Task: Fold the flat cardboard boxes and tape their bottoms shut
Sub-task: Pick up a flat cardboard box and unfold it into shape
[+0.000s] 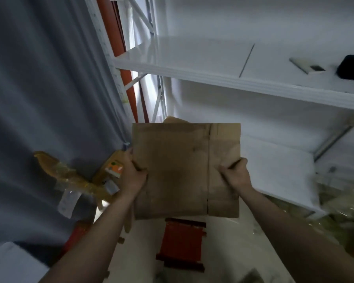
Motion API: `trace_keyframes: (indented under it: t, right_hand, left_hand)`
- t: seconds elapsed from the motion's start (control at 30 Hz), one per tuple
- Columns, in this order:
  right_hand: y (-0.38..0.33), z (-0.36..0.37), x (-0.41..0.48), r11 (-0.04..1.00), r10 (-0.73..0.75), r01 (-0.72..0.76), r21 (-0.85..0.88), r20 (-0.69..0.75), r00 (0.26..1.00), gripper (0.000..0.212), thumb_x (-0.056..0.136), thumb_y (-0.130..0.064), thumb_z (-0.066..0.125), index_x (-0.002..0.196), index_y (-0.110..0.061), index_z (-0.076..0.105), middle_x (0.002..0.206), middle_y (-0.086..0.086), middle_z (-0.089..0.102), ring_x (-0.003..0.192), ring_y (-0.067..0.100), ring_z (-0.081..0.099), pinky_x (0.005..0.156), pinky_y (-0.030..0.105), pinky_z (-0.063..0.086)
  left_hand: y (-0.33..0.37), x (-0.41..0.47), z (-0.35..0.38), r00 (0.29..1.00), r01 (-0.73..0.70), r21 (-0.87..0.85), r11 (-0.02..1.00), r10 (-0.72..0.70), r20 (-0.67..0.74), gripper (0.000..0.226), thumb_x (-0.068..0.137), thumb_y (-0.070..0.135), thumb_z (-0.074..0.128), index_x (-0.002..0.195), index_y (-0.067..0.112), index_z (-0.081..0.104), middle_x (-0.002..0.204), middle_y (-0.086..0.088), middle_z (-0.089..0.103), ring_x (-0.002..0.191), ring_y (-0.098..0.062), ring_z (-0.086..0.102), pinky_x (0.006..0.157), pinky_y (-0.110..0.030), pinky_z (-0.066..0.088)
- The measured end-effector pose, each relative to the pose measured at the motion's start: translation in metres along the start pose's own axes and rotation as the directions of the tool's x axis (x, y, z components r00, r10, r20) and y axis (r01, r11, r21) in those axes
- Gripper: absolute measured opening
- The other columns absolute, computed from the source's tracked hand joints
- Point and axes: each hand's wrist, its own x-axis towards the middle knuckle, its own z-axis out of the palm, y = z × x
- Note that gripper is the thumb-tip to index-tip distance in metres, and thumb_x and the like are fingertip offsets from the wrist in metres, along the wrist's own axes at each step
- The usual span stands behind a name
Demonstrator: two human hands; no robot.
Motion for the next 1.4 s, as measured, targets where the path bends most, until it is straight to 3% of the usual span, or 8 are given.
trace_keyframes:
  t: [0.07,0.13,0.33,0.5,0.77,0.93,1.1,1.4]
  right_hand:
    - [-0.012,0.01,0.011,0.999,0.046,-0.047,-0.013,-0.04,0.998,0.068,0.083,-0.039,0.081,0.119,-0.011,0.03,0.116,0.008,0.054,0.113,0.035,0.058,0.089,0.043,0.047]
    - [-0.02,0.012,0.021,0.995,0.091,-0.094,-0.024,-0.1,0.991,0.073,0.082,-0.04,0.081,0.126,-0.009,0.031,0.13,0.014,0.056,0.121,0.038,0.055,0.096,0.046,0.047]
    - [-0.002,0.0,0.052,0.982,0.19,-0.183,0.053,-0.223,0.956,0.075,0.079,-0.039,0.084,0.126,-0.012,0.031,0.137,0.013,0.054,0.126,0.037,0.053,0.1,0.05,0.049]
    - [0.03,-0.006,0.097,0.963,0.262,-0.233,0.133,-0.274,0.926,0.076,0.078,-0.036,0.085,0.126,-0.015,0.031,0.138,0.013,0.052,0.128,0.036,0.052,0.101,0.05,0.049]
    - [0.079,-0.035,0.213,0.958,0.271,-0.236,0.164,-0.237,0.933,0.076,0.08,-0.032,0.084,0.132,-0.009,0.033,0.117,0.004,0.052,0.112,0.03,0.058,0.08,0.035,0.049]
    - [0.069,-0.063,0.269,0.947,0.304,-0.263,0.184,-0.245,0.921,0.092,0.077,-0.036,0.086,0.143,-0.007,0.029,0.139,0.015,0.05,0.125,0.038,0.052,0.097,0.048,0.045]
    - [0.062,-0.07,0.313,0.958,0.27,-0.236,0.162,-0.239,0.933,0.09,0.077,-0.035,0.087,0.141,-0.007,0.031,0.138,0.016,0.05,0.123,0.038,0.053,0.095,0.047,0.048]
    - [0.09,-0.035,0.351,0.949,0.301,-0.247,0.194,-0.34,0.891,0.088,0.075,-0.033,0.088,0.141,-0.005,0.037,0.138,0.016,0.043,0.121,0.036,0.05,0.096,0.047,0.047]
  left_hand:
    - [-0.006,0.038,0.005,0.999,-0.016,-0.003,1.0,0.016,0.037,0.071,0.085,0.023,0.071,0.134,0.053,0.03,0.13,0.004,0.058,0.116,-0.02,0.059,0.102,-0.047,0.049]
    - [-0.006,0.065,0.018,0.997,-0.014,-0.01,1.0,0.015,0.081,0.073,0.085,0.014,0.07,0.141,0.041,0.031,0.129,0.003,0.055,0.112,-0.016,0.055,0.1,-0.04,0.047]
    - [0.001,0.112,0.077,0.978,0.013,0.043,0.999,-0.021,0.209,0.08,0.089,0.004,0.062,0.15,0.036,0.021,0.118,-0.002,0.056,0.08,-0.011,0.057,0.063,-0.029,0.047]
    - [0.009,0.141,0.133,0.944,-0.009,0.068,0.998,-0.014,0.33,0.087,0.09,0.002,0.065,0.152,0.036,0.015,0.141,-0.006,0.049,0.095,-0.011,0.054,0.068,-0.019,0.041]
    - [0.036,0.193,0.25,0.924,0.057,0.127,0.99,-0.1,0.37,0.099,0.08,0.006,0.074,0.152,0.033,0.011,0.147,-0.006,0.041,0.121,-0.024,0.05,0.096,-0.038,0.044]
    - [0.073,0.22,0.299,0.936,0.093,0.139,0.986,-0.134,0.325,0.101,0.079,0.015,0.077,0.156,0.019,0.013,0.149,-0.016,0.039,0.132,-0.035,0.046,0.107,-0.044,0.041]
    - [0.079,0.245,0.321,0.943,0.087,0.171,0.981,-0.136,0.305,0.091,0.085,0.01,0.074,0.155,0.015,0.017,0.144,-0.013,0.045,0.127,-0.032,0.049,0.09,-0.03,0.037]
    - [0.04,0.298,0.359,0.928,0.007,0.2,0.98,-0.081,0.364,0.086,0.083,0.016,0.08,0.151,0.009,0.028,0.14,-0.013,0.049,0.123,-0.029,0.052,0.096,-0.035,0.042]
